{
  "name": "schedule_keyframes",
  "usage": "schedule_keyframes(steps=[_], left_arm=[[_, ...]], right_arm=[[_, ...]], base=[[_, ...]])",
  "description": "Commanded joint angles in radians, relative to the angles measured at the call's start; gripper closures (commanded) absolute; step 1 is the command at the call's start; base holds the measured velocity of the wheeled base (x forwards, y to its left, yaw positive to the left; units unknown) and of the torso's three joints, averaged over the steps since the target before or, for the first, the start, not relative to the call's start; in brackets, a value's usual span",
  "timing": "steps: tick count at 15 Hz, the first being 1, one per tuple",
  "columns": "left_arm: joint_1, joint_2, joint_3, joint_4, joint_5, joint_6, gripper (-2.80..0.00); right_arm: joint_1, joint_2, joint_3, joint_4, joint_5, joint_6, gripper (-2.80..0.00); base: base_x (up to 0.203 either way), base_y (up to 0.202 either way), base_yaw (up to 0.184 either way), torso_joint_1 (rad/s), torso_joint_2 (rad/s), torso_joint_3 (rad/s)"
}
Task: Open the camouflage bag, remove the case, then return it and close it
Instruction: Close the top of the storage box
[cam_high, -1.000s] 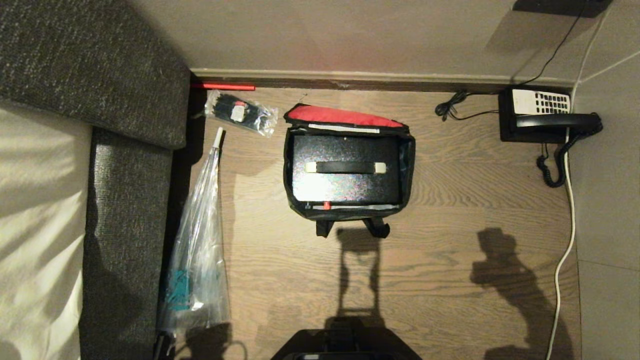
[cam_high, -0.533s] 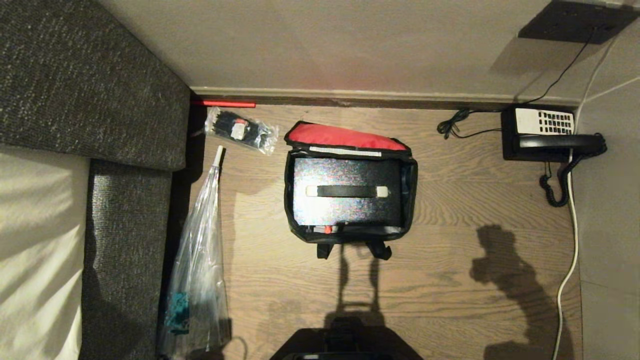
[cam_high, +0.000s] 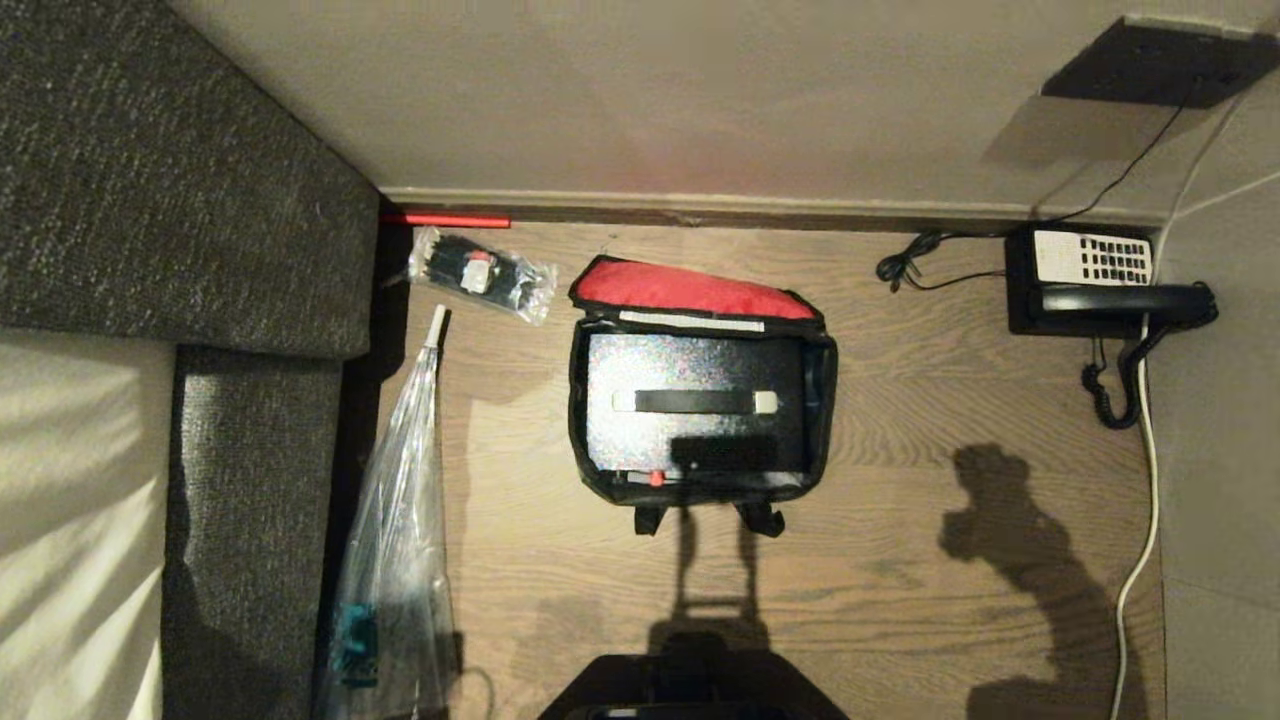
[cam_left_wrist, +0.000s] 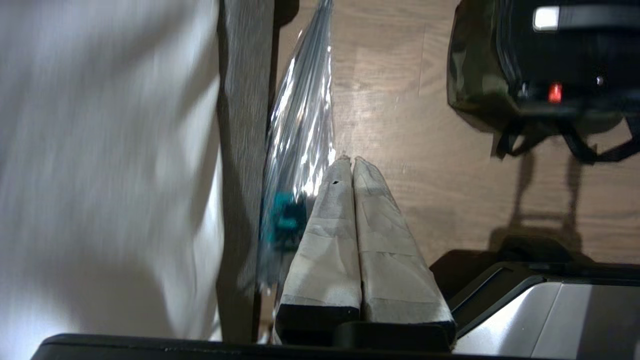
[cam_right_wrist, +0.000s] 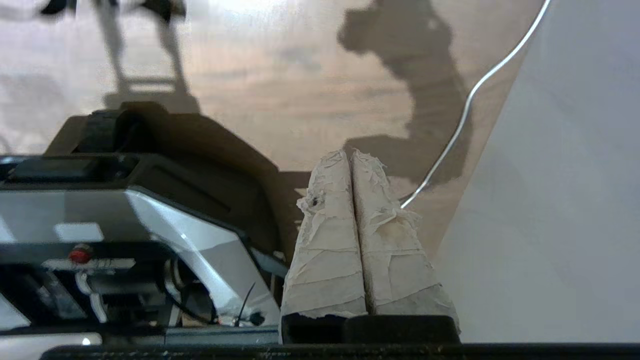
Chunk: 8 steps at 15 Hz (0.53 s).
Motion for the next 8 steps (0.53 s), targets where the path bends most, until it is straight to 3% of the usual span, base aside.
schedule_keyframes(steps=[1, 3, 8], left_arm=[[0.000, 0.000, 0.000, -0.001, 0.000, 0.003, 0.00], [0.000, 0.000, 0.000, 0.000, 0.000, -0.002, 0.00], [0.000, 0.000, 0.001, 0.000, 0.000, -0.002, 0.00]], right_arm=[[0.000, 0.003, 0.002, 0.003, 0.000, 0.000, 0.00], [0.000, 0.005, 0.004, 0.000, 0.006, 0.000, 0.00], [0.001, 0.096, 0.022, -0.010, 0.047, 0.016, 0.00]], base=[[0.196, 0.000, 0.001, 0.002, 0.01, -0.007], [0.148, 0.000, -0.002, 0.002, 0.00, -0.002], [0.000, 0.000, 0.000, 0.000, 0.00, 0.000]])
